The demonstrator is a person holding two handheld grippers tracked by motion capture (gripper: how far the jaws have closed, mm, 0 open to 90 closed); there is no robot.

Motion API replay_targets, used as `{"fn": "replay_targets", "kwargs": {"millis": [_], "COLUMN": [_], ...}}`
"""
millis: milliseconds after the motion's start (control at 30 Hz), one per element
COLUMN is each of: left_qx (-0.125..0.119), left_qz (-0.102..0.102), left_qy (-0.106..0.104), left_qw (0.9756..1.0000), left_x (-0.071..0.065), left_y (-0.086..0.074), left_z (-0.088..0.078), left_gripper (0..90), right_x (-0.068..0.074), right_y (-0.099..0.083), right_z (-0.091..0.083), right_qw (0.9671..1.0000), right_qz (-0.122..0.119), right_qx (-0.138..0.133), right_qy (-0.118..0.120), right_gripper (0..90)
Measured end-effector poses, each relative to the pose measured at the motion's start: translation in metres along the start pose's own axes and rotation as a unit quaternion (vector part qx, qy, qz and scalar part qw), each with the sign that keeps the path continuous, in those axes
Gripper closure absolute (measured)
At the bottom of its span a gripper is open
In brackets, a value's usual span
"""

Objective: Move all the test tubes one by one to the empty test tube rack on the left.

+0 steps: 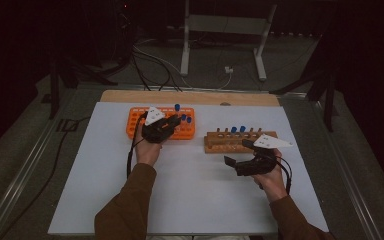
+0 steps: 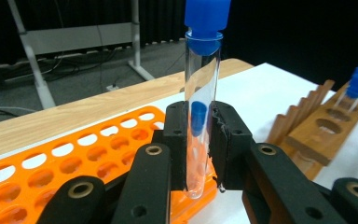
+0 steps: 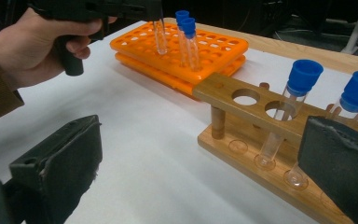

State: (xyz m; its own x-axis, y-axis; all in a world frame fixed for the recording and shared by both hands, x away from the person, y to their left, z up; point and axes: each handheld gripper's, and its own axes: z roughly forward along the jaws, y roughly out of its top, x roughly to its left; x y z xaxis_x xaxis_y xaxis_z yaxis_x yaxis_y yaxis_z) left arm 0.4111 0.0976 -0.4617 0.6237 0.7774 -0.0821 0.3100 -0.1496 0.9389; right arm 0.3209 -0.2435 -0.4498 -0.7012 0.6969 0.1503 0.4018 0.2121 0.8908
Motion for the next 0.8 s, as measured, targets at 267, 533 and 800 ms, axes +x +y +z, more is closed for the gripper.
{"fn": "replay_targets", "kwargs": {"millis": [267,533,800], "left_qx": [0.012,0.027,0.047], "left_qz": [0.001,-0.006,-0.010], "left_qy": [0.025,0.031,0.028], "left_qw": [0.9996,0.9991,0.9985], "left_x": [0.006,0.010,0.011], "left_y": [-0.005,-0.011,-0.017], "left_z": [0.010,0.019,0.026], "left_gripper": [78.3,78.3,78.3], "right_x": [0.000,0.000,0.000], "right_y": [0.000,0.001,0.000], "right_z": [-0.001,-0.001,0.000], "right_qw": [1.0000,1.0000,1.0000], "right_qz": [0.002,0.002,0.002], "right_qx": [-0.004,-0.006,-0.006], "right_qy": [0.003,0.005,0.007], "right_gripper": [0.0,0.0,0.0]}}
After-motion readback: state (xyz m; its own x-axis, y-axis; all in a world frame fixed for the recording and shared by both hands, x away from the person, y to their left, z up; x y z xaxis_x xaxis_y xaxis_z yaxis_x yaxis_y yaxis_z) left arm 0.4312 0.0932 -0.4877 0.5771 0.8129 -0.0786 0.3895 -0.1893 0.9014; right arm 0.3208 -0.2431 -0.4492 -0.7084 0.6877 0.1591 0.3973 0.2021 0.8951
